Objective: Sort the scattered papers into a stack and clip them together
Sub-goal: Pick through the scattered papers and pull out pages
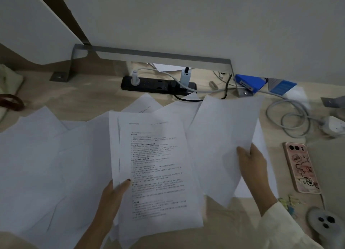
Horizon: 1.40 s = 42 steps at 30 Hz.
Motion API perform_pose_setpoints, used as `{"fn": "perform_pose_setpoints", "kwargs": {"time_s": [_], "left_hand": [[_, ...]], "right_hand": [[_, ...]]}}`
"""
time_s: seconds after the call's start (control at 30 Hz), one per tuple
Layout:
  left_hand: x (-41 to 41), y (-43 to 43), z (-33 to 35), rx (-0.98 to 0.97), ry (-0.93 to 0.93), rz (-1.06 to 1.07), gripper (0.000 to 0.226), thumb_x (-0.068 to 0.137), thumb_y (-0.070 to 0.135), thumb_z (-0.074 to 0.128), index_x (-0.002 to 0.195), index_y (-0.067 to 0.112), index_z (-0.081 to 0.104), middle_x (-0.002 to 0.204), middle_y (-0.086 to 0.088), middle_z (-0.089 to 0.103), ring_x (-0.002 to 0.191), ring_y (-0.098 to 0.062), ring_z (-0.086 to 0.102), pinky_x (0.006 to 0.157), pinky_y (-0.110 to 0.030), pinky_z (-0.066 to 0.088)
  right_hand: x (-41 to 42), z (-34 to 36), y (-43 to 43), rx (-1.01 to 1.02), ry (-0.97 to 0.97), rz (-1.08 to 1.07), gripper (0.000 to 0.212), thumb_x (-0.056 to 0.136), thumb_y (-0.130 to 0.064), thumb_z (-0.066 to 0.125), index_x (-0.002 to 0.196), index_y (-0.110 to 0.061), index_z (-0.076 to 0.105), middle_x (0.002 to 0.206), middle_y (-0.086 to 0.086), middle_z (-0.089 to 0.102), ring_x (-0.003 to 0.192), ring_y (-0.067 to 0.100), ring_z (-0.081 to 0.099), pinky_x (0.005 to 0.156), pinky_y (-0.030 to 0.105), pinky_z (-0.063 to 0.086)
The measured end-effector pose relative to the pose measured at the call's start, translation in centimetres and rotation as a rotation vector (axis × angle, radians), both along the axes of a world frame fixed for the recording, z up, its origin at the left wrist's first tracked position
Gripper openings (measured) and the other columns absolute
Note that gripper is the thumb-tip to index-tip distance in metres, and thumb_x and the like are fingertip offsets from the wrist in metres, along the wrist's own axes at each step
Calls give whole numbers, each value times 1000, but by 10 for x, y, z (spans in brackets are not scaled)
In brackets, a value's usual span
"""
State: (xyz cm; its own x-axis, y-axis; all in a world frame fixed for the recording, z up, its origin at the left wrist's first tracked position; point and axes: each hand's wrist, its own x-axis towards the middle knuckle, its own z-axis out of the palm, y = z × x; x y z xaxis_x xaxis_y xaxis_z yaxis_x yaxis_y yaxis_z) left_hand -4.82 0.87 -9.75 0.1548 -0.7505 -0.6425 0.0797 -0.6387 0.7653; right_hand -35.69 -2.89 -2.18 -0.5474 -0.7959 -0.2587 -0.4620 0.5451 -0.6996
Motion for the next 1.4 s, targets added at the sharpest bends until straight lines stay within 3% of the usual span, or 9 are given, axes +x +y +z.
{"fn": "perform_pose_setpoints", "kwargs": {"time_s": [0.13,0.27,0.5,0.6,0.7,0.77,0.93,1.03,1.4], "left_hand": [[-7,3,1,-5,64,15,36,89,18,57,124,21,52,102,4,64,96,-19,60,95,-38,43],[-14,7,2,34,126,16,38,89,21,57,126,16,53,115,-1,64,107,-23,59,105,-45,39],[-18,13,3,21,184,21,31,76,5,66,105,13,60,96,-6,68,80,-18,67,64,-28,50],[-16,13,8,19,249,48,30,75,15,69,104,11,63,99,-13,71,79,-14,69,66,-27,52],[-20,12,14,45,398,103,19,88,30,52,99,18,62,79,3,76,79,-15,70,68,-30,50],[-20,9,18,41,498,153,40,69,46,67,97,18,60,69,3,75,65,-10,71,55,-25,54],[-16,8,18,9,422,122,34,90,42,42,107,21,63,96,2,75,86,-11,71,69,-25,56],[-12,7,17,-16,183,14,44,85,34,58,128,24,52,117,6,64,106,-14,60,99,-36,44],[-18,1,20,-59,62,-110,40,88,4,53,120,27,50,105,16,62,98,-3,57,81,-23,43]], "right_hand": [[14,51,-1,-212,431,278,6,91,-13,49,89,-17,52,67,-3,47,51,6,40,46,17,23],[71,70,7,-56,397,571,43,91,-22,47,133,-29,43,101,-2,62,78,16,62,65,28,48],[149,14,25,129,268,891,47,94,-22,37,140,-18,24,115,5,56,96,26,60,77,35,47],[160,-10,27,208,216,907,43,95,-21,37,136,-15,30,115,9,58,96,29,60,78,35,47],[165,-29,29,220,57,853,42,95,-25,41,135,-16,36,106,11,64,93,26,63,82,34,52],[168,-37,31,238,-155,782,44,93,-30,47,135,-19,37,84,5,66,77,21,66,79,34,55],[155,-40,34,320,-545,690,46,88,-30,58,131,-23,42,85,-9,57,79,12,63,78,20,51],[125,-47,29,198,-361,619,34,90,-25,56,122,-16,53,99,1,61,85,11,60,71,6,44],[-52,-61,21,252,157,-79,61,79,-23,69,132,-5,43,135,26,40,121,41,41,103,45,34]]}}
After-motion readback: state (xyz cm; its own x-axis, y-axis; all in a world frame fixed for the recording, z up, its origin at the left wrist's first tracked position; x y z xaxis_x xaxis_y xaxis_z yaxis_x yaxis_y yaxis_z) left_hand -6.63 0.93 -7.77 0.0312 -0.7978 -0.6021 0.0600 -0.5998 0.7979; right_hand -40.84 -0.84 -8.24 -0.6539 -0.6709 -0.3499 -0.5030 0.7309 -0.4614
